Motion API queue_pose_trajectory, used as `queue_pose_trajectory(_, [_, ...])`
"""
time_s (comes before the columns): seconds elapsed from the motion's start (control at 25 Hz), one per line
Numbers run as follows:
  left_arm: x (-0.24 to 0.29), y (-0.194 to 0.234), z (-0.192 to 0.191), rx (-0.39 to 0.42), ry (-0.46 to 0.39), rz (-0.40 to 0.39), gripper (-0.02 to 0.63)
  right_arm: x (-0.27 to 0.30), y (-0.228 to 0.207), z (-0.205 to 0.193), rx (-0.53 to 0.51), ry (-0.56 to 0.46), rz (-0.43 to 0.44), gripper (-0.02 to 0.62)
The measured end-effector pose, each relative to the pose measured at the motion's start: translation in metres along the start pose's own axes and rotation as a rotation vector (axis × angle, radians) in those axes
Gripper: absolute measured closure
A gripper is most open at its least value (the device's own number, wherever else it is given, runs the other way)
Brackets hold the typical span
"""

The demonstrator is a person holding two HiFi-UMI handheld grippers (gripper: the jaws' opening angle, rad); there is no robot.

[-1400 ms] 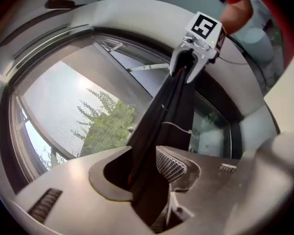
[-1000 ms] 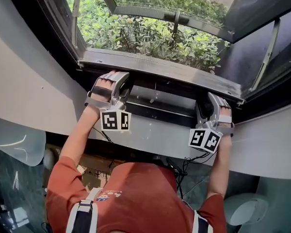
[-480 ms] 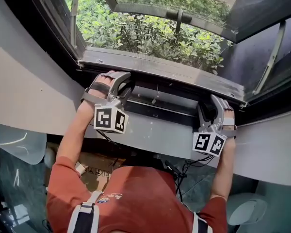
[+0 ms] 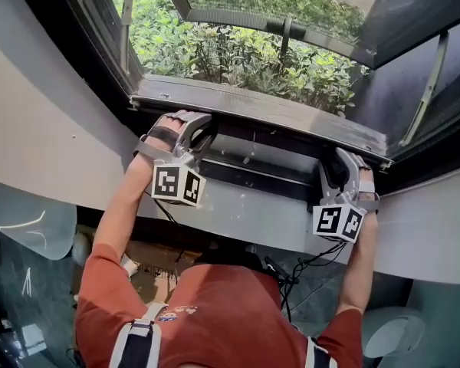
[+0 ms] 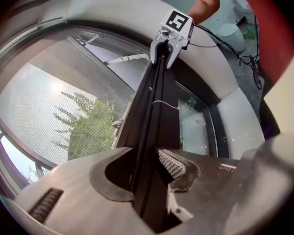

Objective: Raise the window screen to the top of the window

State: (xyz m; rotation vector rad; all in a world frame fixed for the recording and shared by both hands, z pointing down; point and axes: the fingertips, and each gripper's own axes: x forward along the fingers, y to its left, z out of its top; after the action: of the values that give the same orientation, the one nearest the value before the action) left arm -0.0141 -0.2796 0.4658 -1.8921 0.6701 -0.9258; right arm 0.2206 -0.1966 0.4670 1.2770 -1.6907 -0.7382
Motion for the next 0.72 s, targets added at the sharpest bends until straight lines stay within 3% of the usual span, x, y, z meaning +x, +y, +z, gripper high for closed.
queue_pose_trajectory(0.28, [-0.01,0.022,0.008,0.028,-0.004,0.056,0.477,-0.009,-0.021,0.011,-0.019,-0.009,-0.038,0.434])
queue_pose_trajectory(0.52, [-0.017,0.052,0.015,0.052,-0.02,0.182,0.528,-0.014,-0.052,0.023,-0.064,-0.045,-0.16,0.508])
queue_pose_trajectory(0.72, [-0.02,0.069,0.02,0.059,-0.041,0.222,0.529,-0.018,-0.069,0.03,-0.087,-0.06,-0.209,0.511])
